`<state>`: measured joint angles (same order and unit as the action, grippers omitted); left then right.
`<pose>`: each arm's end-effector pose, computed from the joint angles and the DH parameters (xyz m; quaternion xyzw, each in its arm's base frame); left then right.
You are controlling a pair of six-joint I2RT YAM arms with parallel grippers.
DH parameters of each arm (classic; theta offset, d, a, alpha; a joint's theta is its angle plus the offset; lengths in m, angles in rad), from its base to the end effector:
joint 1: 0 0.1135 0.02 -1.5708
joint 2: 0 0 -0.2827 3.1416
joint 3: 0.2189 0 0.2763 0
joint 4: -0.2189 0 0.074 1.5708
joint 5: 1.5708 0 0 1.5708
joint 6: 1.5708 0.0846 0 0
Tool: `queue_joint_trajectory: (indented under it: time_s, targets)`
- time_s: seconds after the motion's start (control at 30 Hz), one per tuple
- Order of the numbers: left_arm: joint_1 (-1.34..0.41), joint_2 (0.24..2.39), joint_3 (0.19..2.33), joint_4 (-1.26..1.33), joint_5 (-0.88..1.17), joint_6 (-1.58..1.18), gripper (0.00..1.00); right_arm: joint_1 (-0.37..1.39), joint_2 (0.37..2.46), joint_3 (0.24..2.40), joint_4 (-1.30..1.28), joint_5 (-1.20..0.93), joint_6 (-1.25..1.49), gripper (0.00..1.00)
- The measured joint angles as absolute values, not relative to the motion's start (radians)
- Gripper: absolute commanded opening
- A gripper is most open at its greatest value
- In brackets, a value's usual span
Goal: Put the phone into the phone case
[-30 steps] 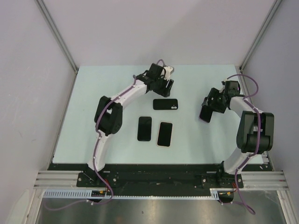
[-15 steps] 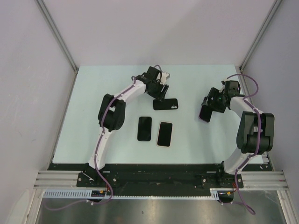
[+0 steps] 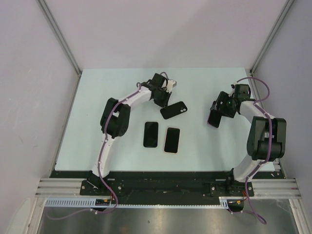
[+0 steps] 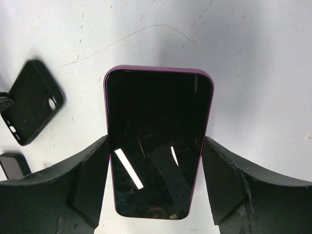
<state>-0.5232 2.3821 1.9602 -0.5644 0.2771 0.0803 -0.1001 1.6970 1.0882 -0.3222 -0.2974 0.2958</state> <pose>0.4920 -0.3105 0.1229 0.3199 0.8937 -0.1917 0.2493 0.4041 -0.0157 0.1647 0.1389 0.9296 0.1703 0.2958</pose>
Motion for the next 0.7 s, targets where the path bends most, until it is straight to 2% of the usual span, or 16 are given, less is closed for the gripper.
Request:
queue_joint_trajectory:
  time_s: [0.07, 0.37, 0.7]
  targets:
    - [-0.525, 2.373, 1.944, -0.564, 0.281, 0.067, 0.0, -0.1, 1.697, 1.088, -0.322, -0.297, 0.296, 0.47]
    - [-0.557, 2.302, 1.808, -0.478, 0.275, -0.16, 0.0, -0.1, 1.697, 1.088, -0.323, -0.297, 0.307, 0.47]
    - [-0.717, 2.213, 1.634, -0.352, 0.222, -0.55, 0.0, -0.084, 1.677, 1.088, -0.33, -0.294, 0.326, 0.47]
